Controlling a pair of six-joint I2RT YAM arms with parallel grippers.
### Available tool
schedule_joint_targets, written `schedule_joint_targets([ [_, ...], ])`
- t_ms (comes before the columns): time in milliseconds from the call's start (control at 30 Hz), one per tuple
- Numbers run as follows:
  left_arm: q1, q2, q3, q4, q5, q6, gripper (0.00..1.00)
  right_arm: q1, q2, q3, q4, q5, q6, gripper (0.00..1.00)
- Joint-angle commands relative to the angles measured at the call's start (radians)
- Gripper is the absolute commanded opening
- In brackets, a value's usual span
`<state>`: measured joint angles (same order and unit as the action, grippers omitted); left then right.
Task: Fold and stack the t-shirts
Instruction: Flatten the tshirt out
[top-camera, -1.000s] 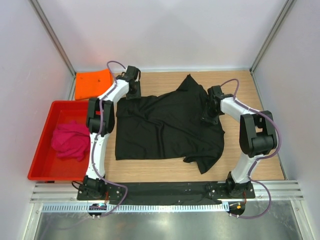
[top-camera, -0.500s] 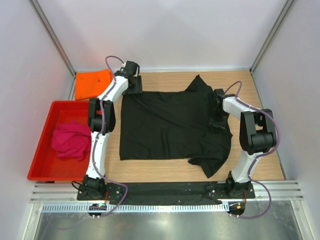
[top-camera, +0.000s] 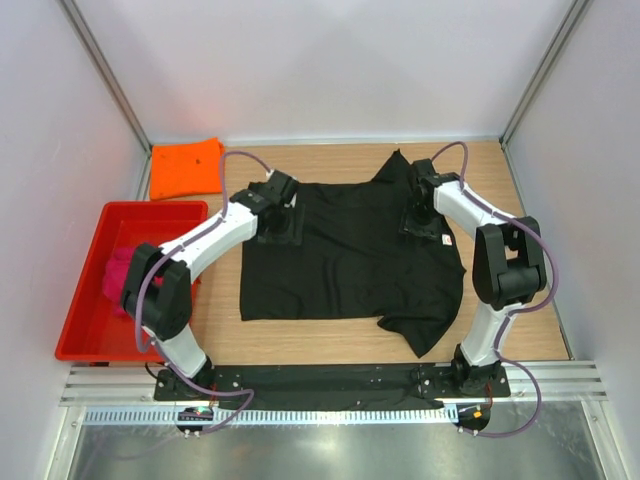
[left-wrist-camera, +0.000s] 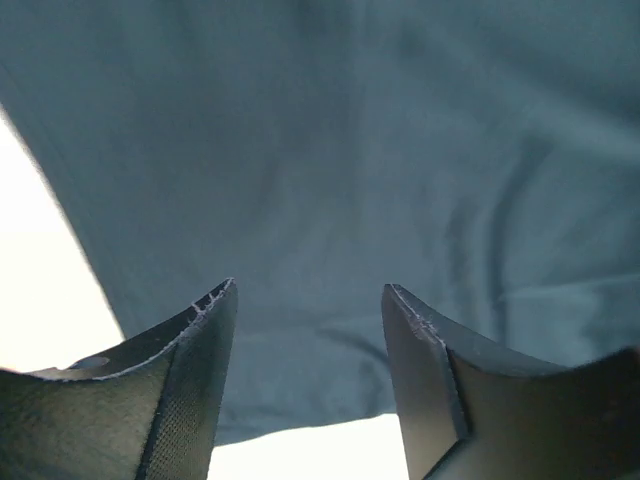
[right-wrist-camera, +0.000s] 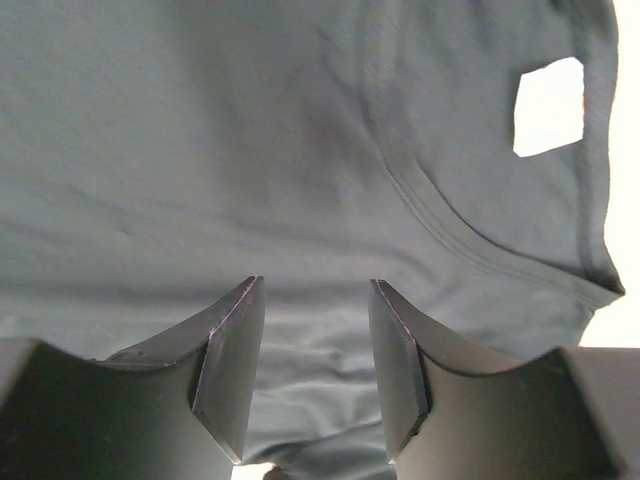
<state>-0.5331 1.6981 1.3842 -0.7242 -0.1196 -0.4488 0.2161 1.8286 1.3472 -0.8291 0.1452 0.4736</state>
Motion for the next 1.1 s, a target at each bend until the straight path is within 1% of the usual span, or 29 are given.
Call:
schedule_joint_targets([
  [0,0.001,0.002,-0.112,0.058,0.026,-0.068,0.60,0.008,0.035,0.026,0.042,-0.036,0.005,0.51],
  [233,0.001,-0.031,-0.238,0.065,0.000,-0.094,0.57,0.042,0.018,-0.075,0.087,-0.036,0.014,0.51],
  [367,0.001,-0.054,-0.321,0.066,0.018,-0.122,0.56,0.049,0.003,-0.138,0.108,-0.029,0.017,0.50],
  [533,0.001,-0.091,-0.434,0.045,0.015,-0.160,0.57,0.048,-0.028,-0.232,0.122,-0.010,0.023,0.50],
  [667,0.001,-0.104,-0.496,0.017,0.043,-0.185,0.58,0.052,-0.099,-0.318,0.114,-0.016,0.023,0.50],
  [767,0.001,-0.172,-0.540,0.005,0.040,-0.199,0.58,0.052,-0.175,-0.376,0.093,-0.013,0.022,0.51],
  [833,0.001,-0.221,-0.542,-0.029,0.043,-0.200,0.57,0.051,-0.204,-0.366,0.071,-0.007,0.020,0.50],
  [900,0.001,-0.259,-0.531,-0.044,0.072,-0.208,0.57,0.049,-0.250,-0.317,0.091,0.017,0.023,0.51],
  [967,0.001,-0.310,-0.510,-0.069,0.089,-0.215,0.58,0.034,-0.278,-0.274,0.152,0.028,0.052,0.52],
  [1000,-0.001,-0.324,-0.479,-0.072,0.103,-0.217,0.59,0.020,-0.275,-0.222,0.229,0.011,0.065,0.52],
  [1067,-0.001,-0.324,-0.433,-0.083,0.113,-0.212,0.60,-0.036,-0.211,-0.156,0.300,-0.025,0.128,0.52],
])
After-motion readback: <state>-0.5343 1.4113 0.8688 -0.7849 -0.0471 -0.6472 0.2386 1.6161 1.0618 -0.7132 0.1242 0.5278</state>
